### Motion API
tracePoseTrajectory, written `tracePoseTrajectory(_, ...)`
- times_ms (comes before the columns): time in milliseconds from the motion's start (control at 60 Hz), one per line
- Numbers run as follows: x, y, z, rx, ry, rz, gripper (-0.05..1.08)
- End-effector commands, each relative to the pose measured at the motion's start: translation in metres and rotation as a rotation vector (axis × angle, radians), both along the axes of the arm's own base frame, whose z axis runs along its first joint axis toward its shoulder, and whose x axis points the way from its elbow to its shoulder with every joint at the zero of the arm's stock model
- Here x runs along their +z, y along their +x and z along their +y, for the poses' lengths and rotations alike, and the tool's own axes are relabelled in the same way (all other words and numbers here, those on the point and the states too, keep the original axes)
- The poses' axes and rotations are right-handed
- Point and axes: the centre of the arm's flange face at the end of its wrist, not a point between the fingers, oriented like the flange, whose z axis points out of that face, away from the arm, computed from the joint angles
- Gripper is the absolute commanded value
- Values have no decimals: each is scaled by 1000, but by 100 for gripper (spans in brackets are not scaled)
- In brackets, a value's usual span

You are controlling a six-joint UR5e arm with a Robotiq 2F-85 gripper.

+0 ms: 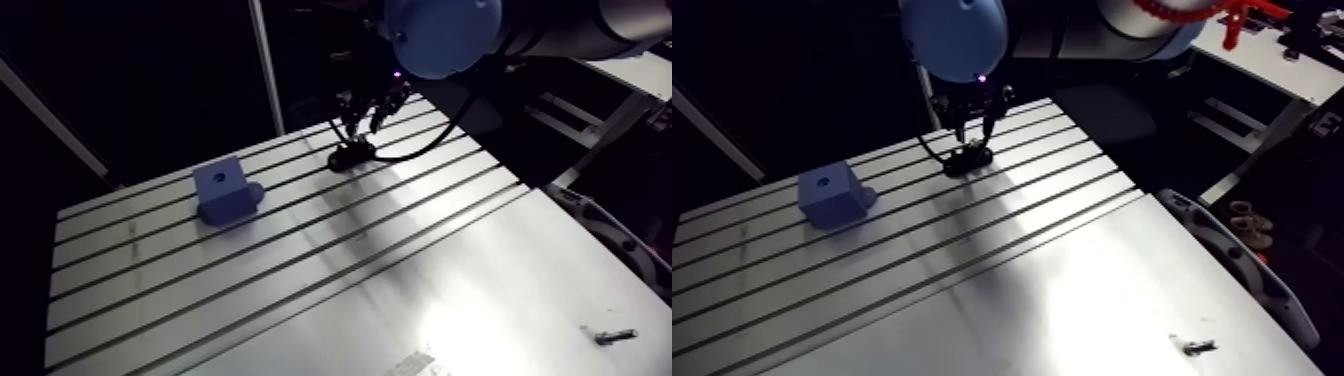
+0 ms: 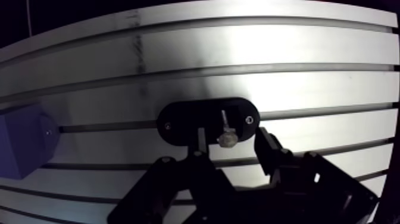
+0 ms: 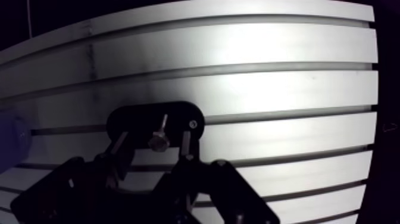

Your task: Pick up the M10 bolt and insert it into the hex recess until seated.

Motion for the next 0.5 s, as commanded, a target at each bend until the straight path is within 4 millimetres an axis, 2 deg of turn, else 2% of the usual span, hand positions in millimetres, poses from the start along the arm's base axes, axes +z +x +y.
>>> tracePoseTrajectory(17,0,-1,-1,-4,16,22,48)
tracePoseTrajectory(500,-7,3,-10,-20,4,13,49)
